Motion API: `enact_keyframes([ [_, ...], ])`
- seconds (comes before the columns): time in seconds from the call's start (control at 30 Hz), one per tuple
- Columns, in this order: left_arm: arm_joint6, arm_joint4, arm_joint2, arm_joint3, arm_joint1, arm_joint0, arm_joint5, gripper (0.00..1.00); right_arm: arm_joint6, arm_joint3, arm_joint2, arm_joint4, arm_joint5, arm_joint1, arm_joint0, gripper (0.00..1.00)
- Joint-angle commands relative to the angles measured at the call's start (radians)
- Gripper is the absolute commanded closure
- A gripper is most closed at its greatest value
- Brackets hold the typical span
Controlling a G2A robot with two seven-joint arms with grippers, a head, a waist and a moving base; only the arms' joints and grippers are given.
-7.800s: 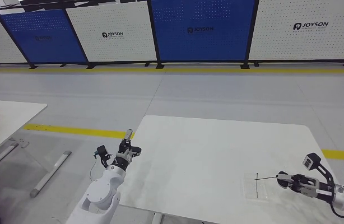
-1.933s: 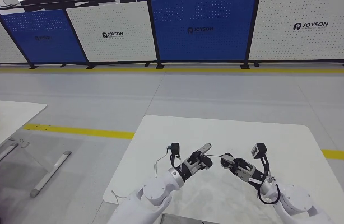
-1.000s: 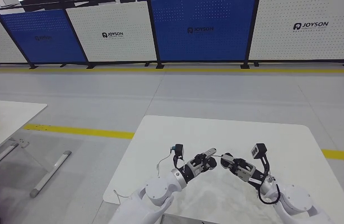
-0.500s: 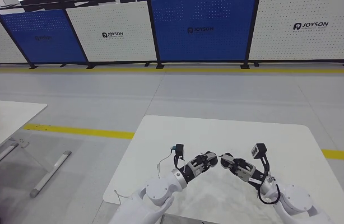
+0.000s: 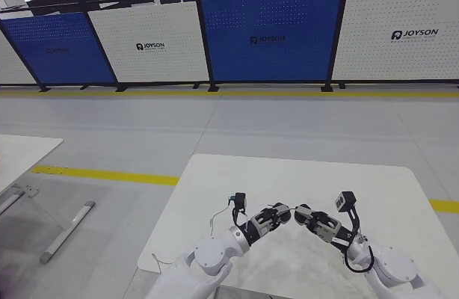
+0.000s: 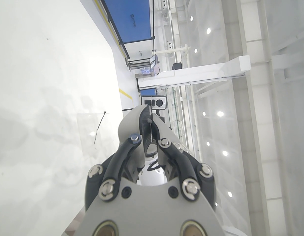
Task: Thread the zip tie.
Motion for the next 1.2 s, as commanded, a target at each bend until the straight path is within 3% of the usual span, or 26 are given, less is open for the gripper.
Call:
enact_keyframes([
  [0.0, -0.002, 0.002, 0.0, -0.001, 0.0, 0.001, 0.0, 1.0, -0.016, -0.01, 0.004, -0.004, 0.006, -0.002, -0.009, 0.0],
  [0.27, -0.01, -0.044, -0.026, -0.003, 0.003, 0.004, 0.023, 1.0, -0.016, -0.033, 0.07, -0.026, 0.013, 0.006, -0.044, 0.0],
  [0.63, -0.02, -0.022, -0.096, -0.012, 0.021, 0.058, 0.031, 1.0, 0.031, -0.084, 0.213, 0.016, 0.008, 0.029, -0.148, 0.0],
  [0.77, -0.02, 0.003, -0.088, -0.011, 0.023, 0.062, 0.057, 1.0, 0.036, -0.087, 0.219, 0.02, 0.012, 0.029, -0.155, 0.0],
  [1.17, -0.02, 0.003, -0.088, -0.011, 0.023, 0.062, 0.057, 1.0, 0.036, -0.087, 0.219, 0.02, 0.012, 0.029, -0.155, 0.0],
])
